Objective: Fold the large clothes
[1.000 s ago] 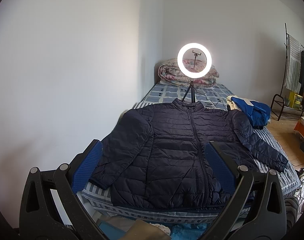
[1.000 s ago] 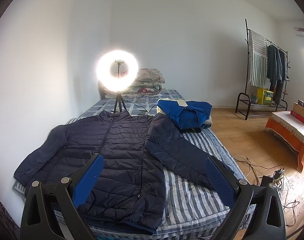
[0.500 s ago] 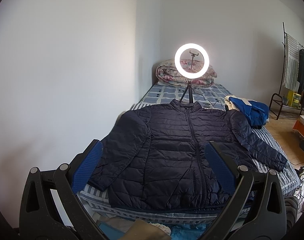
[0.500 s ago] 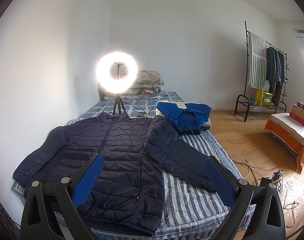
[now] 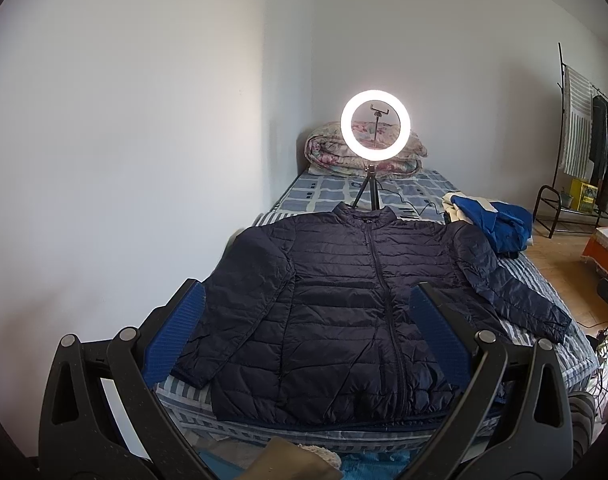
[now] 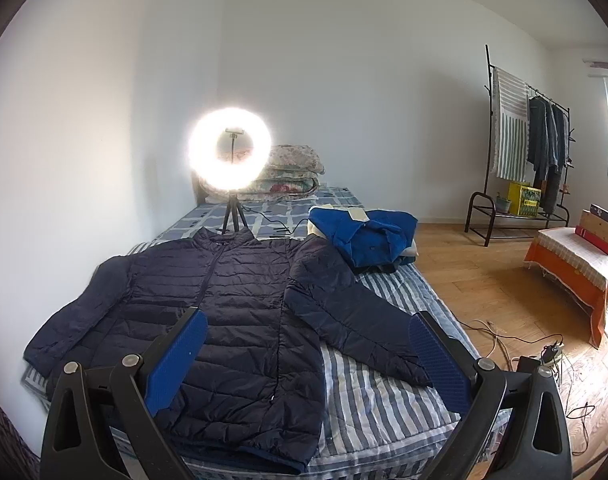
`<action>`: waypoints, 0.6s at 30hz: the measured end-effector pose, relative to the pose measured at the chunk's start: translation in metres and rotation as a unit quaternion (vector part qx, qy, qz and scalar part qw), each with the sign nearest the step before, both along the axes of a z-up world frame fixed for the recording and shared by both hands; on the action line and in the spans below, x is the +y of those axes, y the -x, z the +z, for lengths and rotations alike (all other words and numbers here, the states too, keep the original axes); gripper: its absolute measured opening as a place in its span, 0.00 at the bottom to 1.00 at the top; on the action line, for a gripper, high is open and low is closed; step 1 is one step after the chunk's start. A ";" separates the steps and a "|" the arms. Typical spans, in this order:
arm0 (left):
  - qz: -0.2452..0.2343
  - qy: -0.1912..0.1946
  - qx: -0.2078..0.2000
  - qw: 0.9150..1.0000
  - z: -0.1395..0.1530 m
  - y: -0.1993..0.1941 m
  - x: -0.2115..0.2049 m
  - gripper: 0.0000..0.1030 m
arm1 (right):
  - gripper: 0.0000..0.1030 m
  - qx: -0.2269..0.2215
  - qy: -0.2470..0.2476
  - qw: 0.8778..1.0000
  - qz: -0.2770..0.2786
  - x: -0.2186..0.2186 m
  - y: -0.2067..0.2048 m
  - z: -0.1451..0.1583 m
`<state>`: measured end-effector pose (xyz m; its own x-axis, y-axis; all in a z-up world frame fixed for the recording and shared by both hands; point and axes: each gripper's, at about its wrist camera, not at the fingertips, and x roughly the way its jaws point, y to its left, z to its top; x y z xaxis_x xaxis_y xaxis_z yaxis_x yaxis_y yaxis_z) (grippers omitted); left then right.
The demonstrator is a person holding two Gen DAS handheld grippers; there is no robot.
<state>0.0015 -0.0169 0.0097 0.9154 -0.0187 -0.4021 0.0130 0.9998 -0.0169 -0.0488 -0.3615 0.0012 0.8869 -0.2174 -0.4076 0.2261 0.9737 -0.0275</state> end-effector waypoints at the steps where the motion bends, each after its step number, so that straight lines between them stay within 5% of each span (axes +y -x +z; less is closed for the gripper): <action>1: -0.001 0.000 0.000 1.000 0.000 0.000 -0.001 1.00 | 0.99 0.000 0.000 1.000 -0.001 0.000 0.000 0.000; 18: -0.020 -0.001 0.000 1.000 0.000 -0.015 -0.011 1.00 | 0.99 -0.001 0.009 1.000 -0.014 0.002 -0.004 0.004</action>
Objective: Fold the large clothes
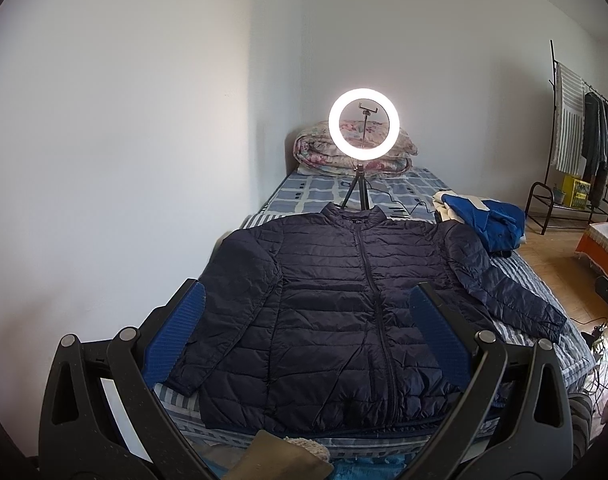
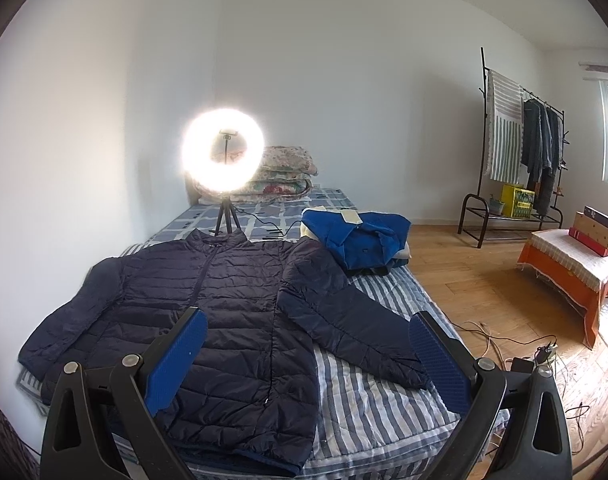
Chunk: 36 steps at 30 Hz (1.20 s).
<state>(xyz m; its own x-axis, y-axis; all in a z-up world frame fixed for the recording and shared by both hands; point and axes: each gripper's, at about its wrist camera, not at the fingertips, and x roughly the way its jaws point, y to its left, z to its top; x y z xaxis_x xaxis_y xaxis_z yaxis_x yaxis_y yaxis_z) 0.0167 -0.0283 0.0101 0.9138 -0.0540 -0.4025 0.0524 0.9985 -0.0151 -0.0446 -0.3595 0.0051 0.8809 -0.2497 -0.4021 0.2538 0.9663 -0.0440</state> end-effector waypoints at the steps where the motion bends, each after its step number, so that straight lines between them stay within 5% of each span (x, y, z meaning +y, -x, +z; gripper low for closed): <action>1: -0.001 0.000 0.000 1.000 0.000 -0.001 -0.001 1.00 | 0.99 -0.001 0.000 1.000 -0.001 -0.001 0.000 0.001; 24: -0.046 0.019 0.007 0.999 0.011 -0.060 -0.028 1.00 | 0.99 -0.024 0.027 0.997 -0.073 0.016 0.001 0.022; 36: -0.064 0.003 0.010 0.998 0.007 -0.052 -0.064 1.00 | 0.99 -0.020 -0.021 0.996 -0.079 0.036 0.004 0.016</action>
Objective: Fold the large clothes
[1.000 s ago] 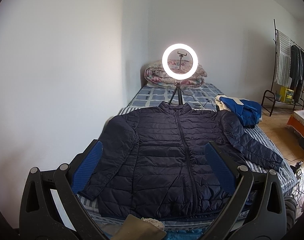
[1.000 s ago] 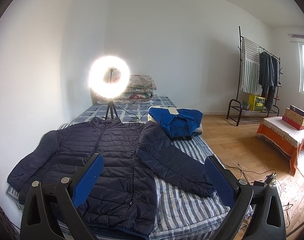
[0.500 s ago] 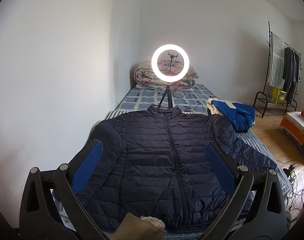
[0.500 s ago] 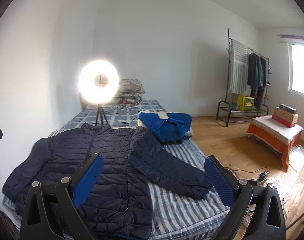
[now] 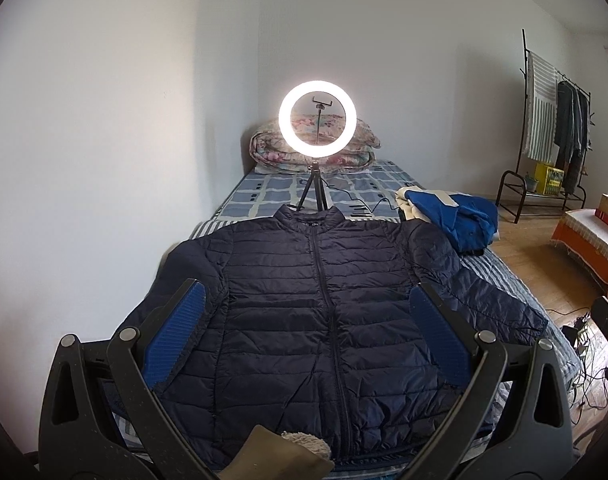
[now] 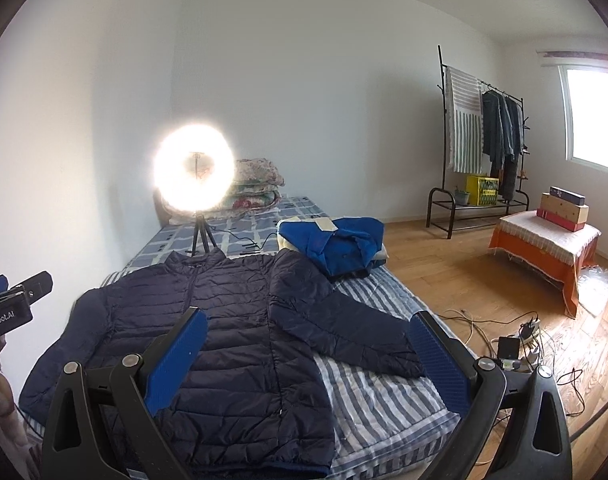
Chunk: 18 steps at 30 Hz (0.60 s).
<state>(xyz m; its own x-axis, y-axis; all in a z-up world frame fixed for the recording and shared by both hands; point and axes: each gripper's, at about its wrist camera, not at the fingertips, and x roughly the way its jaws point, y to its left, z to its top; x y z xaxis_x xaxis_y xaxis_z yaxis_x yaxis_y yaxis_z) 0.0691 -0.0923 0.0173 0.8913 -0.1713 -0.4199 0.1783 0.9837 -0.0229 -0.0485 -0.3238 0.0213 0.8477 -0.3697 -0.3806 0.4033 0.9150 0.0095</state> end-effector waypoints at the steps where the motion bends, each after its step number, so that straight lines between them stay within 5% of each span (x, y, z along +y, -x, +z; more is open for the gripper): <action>1: 0.001 0.003 0.001 1.000 0.000 0.002 -0.001 1.00 | 0.99 0.000 -0.002 1.000 0.002 0.001 0.001 0.000; 18: 0.051 -0.006 0.035 0.998 -0.011 0.004 0.007 1.00 | 0.99 -0.003 -0.002 0.999 0.052 0.022 -0.011 0.000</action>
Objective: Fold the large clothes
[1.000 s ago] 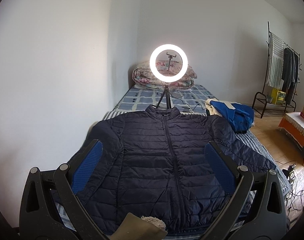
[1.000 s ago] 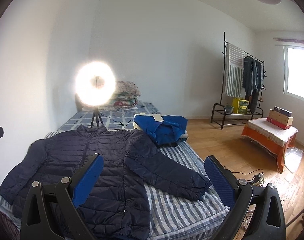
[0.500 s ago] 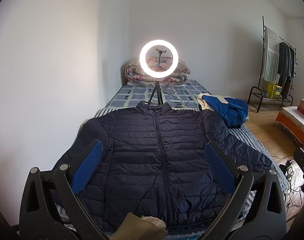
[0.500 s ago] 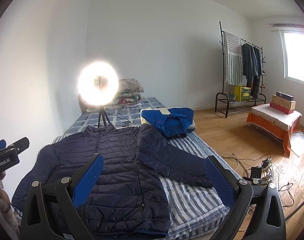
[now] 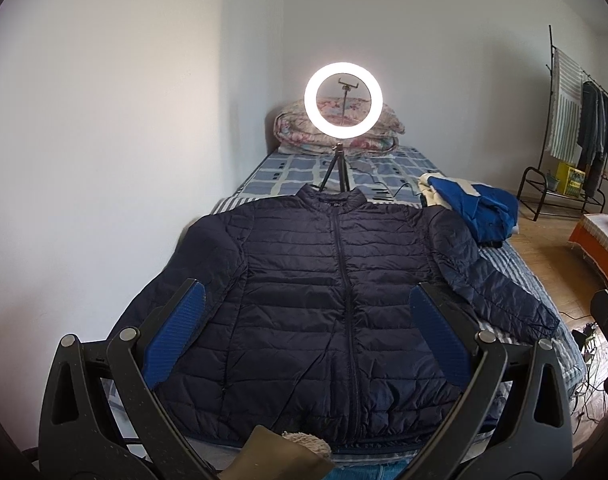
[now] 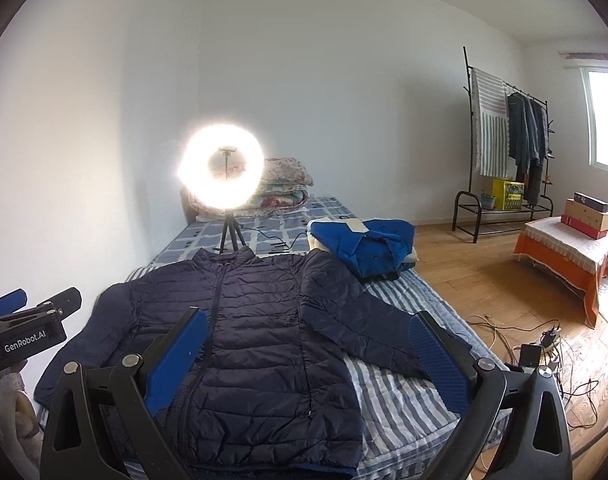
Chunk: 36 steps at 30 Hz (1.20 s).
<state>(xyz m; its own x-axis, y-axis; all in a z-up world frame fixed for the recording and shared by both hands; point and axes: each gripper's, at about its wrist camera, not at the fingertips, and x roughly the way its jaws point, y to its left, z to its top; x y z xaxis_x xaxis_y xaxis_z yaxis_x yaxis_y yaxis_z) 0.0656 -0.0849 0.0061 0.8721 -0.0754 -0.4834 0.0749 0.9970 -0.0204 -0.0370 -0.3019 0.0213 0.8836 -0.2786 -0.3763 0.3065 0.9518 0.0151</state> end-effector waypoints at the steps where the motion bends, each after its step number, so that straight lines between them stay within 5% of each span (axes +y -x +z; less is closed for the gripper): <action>1: 0.005 -0.002 0.000 1.000 0.000 0.001 0.002 1.00 | 0.99 -0.001 0.000 1.000 0.005 0.003 -0.001 0.000; 24: 0.078 -0.022 0.001 0.997 0.001 0.020 0.058 1.00 | 0.99 0.013 0.025 0.995 0.099 0.058 -0.029 -0.018; 36: 0.077 -0.019 0.025 0.996 -0.025 -0.006 0.077 1.00 | 0.98 0.082 0.078 0.980 0.162 0.084 -0.089 -0.058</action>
<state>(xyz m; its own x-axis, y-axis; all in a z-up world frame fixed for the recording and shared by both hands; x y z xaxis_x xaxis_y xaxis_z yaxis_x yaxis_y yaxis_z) 0.0720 -0.0083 -0.0184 0.8462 0.0775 -0.5271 -0.0799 0.9966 0.0182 0.0523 -0.2181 -0.0370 0.8660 -0.0600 -0.4964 -0.0255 0.9862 -0.1636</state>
